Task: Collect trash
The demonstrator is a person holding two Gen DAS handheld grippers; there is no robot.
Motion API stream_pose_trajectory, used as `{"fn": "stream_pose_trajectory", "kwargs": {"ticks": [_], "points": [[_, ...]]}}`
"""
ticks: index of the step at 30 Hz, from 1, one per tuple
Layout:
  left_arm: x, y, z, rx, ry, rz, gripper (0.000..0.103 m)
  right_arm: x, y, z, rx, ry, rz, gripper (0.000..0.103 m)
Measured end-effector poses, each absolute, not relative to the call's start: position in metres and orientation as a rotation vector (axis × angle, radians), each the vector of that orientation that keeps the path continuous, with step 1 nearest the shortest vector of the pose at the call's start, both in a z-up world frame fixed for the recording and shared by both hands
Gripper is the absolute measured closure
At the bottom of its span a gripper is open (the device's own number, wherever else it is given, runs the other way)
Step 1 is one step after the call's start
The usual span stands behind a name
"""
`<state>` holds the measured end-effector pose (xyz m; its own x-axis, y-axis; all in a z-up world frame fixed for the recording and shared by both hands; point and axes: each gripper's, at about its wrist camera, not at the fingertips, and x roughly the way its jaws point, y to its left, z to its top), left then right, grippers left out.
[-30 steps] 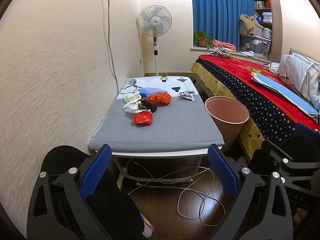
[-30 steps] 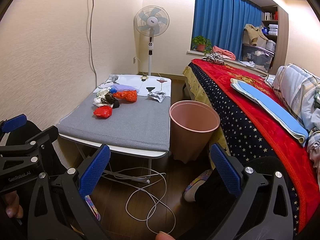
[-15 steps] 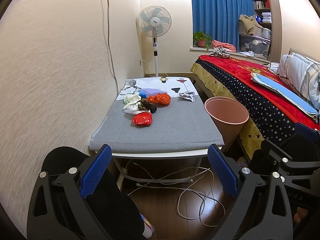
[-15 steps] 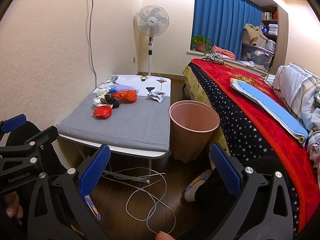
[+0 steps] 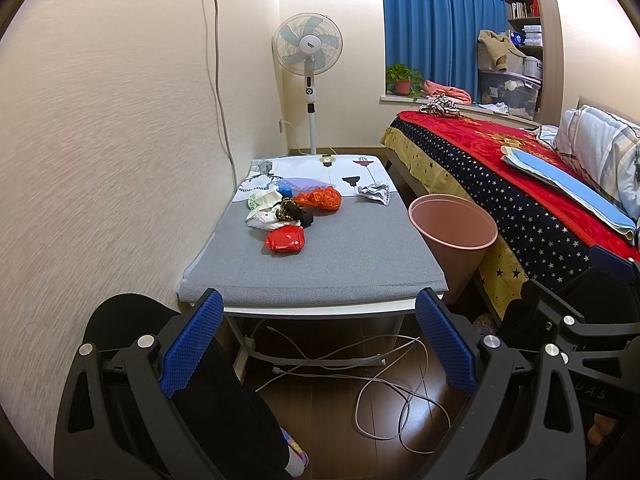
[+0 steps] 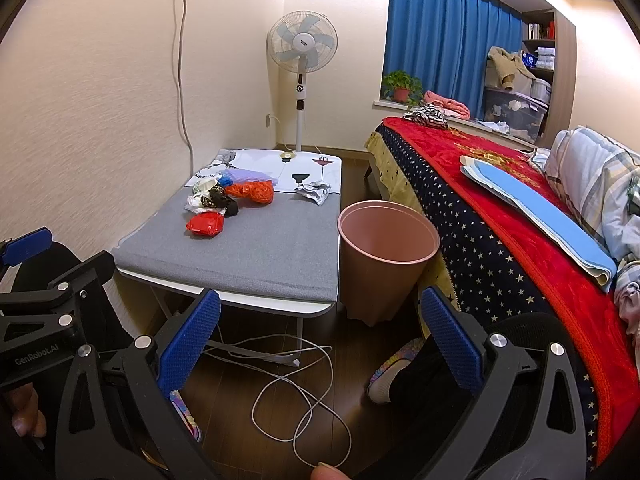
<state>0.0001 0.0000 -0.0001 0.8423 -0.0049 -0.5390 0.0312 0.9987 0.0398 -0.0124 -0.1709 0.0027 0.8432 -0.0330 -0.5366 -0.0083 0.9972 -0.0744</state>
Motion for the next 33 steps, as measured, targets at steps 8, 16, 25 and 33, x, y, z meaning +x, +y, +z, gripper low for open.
{"fn": "stream_pose_trajectory", "kwargs": {"ticks": [8,16,25,33], "points": [[0.0013,-0.0022,0.0005,0.047,0.567,-0.019,0.009,-0.0128,-0.1713,0.0023,-0.075,0.569,-0.014,0.005],[0.0013,-0.0022,0.0006,0.048,0.567,-0.019,0.009,-0.0128,-0.1719,0.0023,-0.074,0.569,-0.013,0.005],[0.0012,-0.0022,0.0005,0.047,0.566,-0.019,0.009,-0.0125,-0.1716,0.0017,-0.074,0.57,-0.012,0.005],[0.001,-0.0026,0.0022,0.045,0.57,-0.021,0.009,-0.0124,-0.1725,0.0014,-0.073,0.571,-0.013,0.005]]}}
